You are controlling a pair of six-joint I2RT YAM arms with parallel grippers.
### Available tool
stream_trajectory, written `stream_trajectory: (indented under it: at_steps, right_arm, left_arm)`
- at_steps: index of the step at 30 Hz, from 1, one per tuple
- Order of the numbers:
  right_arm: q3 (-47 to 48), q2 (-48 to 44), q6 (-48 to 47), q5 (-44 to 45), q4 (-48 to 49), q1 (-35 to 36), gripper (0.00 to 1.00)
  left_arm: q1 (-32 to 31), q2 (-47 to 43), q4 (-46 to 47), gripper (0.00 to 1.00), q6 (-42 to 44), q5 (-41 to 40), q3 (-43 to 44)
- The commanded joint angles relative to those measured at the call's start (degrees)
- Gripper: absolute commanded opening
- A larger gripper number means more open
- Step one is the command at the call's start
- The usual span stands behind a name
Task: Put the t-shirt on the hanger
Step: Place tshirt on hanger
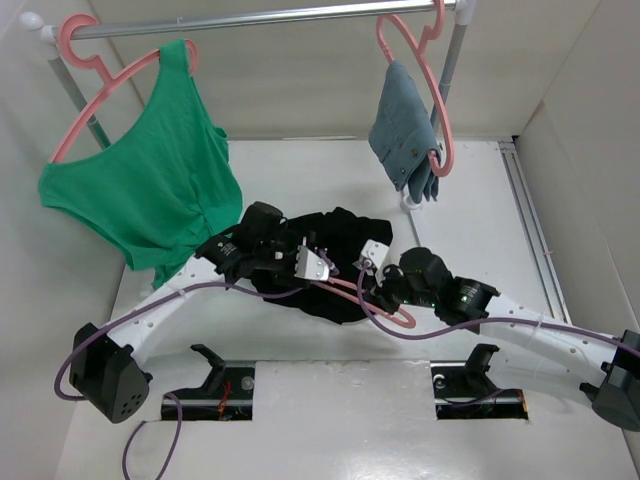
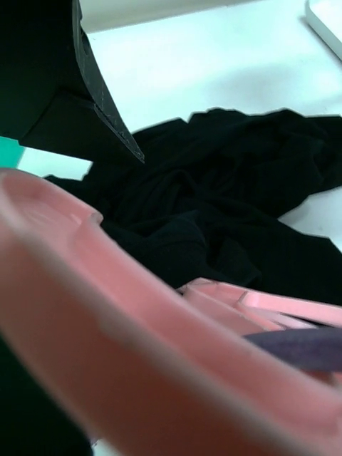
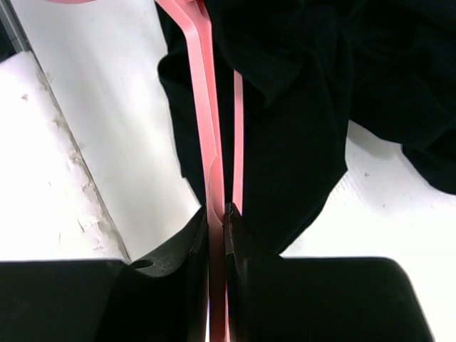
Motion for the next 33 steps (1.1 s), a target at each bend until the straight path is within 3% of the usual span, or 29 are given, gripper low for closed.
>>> stream_trajectory:
  at_steps: [1,3,6,8,10,16,18,20,25,28,29,33]
  right_arm:
    - [6.73,-2.62,0.87,-3.07,19.5,0.6,0.0]
    - [6.73,-2.62,0.87,-3.07,18.79,0.6,0.0]
    - [6.12,-3.14,0.87,-3.07,17.39,0.6,0.0]
    - [5.59,-3.15,0.87,-2.55,17.39,0.6,0.0]
    - [5.59,-3.15,0.87,-2.54,17.39,0.6,0.0]
    - [5.59,-3.15,0.34,-2.54,17.39,0.6,0.0]
    - [5.59,-3.15,0.34,-2.54,16.78,0.6,0.0]
    - [5.59,-3.15,0.34,-2.54,16.77,0.6,0.0]
    - [5.59,-3.15,0.34,-2.54,16.24,0.6,0.0]
    - [5.59,-3.76,0.34,-2.54,16.24,0.6,0.0]
    - [5.59,-3.76,0.34,-2.54,16.24,0.6,0.0]
    - [5.59,-3.76,-0.18,-2.54,15.72,0.6,0.0]
  left_arm:
    - [-0.61,2.34,-5.85,0.58,3.51,4.66,-3.53]
    - [1.41,1.82,-3.66,0.61,-0.51,6.07,-4.23]
    - [9.14,1.11,-4.07,0.66,-1.68,16.59,-0.55]
    - [11.87,-0.38,-9.69,0.68,3.84,24.78,1.9]
    - [11.88,-1.61,-10.41,0.74,3.25,25.4,1.92]
    - [13.02,-4.07,-1.46,0.78,-7.02,17.34,-3.08]
    - [14.07,-4.08,1.8,0.9,-9.67,16.62,-4.23]
    - [15.83,-4.08,1.8,0.9,-11.25,16.62,-4.23]
    - [19.79,1.27,-2.93,0.9,-8.63,21.18,-1.08]
    - [21.63,4.09,-7.85,0.91,-2.15,22.33,1.47]
    - [21.64,5.4,-7.86,0.98,-2.12,21.64,2.17]
    - [21.64,6.47,-7.16,0.98,1.29,21.63,2.18]
